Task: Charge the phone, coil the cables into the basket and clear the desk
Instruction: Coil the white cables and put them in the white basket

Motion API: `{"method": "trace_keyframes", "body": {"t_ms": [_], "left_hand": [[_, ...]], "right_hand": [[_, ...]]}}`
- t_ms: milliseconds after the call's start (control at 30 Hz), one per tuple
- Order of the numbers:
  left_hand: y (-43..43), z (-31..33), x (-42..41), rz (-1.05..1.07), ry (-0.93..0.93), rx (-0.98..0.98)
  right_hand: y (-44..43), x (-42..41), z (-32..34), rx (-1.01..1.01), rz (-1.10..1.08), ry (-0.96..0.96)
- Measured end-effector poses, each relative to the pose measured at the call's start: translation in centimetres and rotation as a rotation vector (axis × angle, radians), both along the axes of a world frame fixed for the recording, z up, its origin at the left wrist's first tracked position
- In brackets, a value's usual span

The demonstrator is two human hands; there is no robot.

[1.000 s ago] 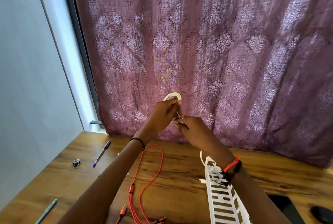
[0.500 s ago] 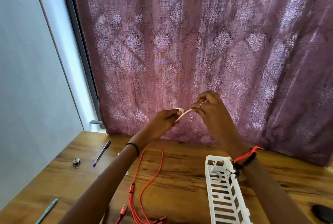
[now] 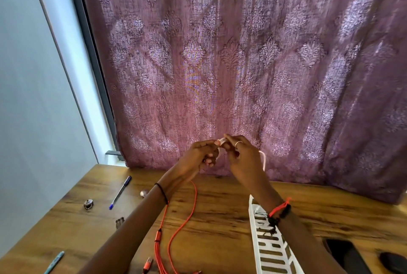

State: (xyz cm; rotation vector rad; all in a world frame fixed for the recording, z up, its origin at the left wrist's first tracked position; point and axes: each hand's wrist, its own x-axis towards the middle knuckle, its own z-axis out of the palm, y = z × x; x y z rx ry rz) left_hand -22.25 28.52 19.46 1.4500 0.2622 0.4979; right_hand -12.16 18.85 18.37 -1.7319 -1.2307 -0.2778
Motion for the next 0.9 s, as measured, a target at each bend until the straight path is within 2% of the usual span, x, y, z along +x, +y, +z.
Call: {"method": "trace_keyframes", "body": {"t_ms": [100,333,567,667,767,900], "left_hand": [[0.3,-0.2,-0.2,-0.012,-0.02,-0.126],[-0.4,0.4,0.0,-0.152,-0.068,-0.29],[-0.4,-0.2,-0.2,-0.171,-0.125,-0.432],[0.0,-0.7,-0.2,-0.153,-0.1,-0.403],[0.8,-1.0,-0.4,-0.155,-0.029,-0.279],[1.6,-1.1,-0.8,-0.193,0.003,-0.201]], "right_hand": [[0.5,-0.8,-1.4,-0.089,0.101,0.125],[1.1,-1.7,-1.9,0.153,0.006,0.294],[1.7,-1.0,-1.6,0.056,-0.039,0.29],[1.3,-0.8,-1.2,0.022,-0.019,0.301],[0.8,-0.3,-1.2,-0.027,-0.042,0.293],[0.7,0.3,-1.2,-0.046,0.013,0.369]]}}
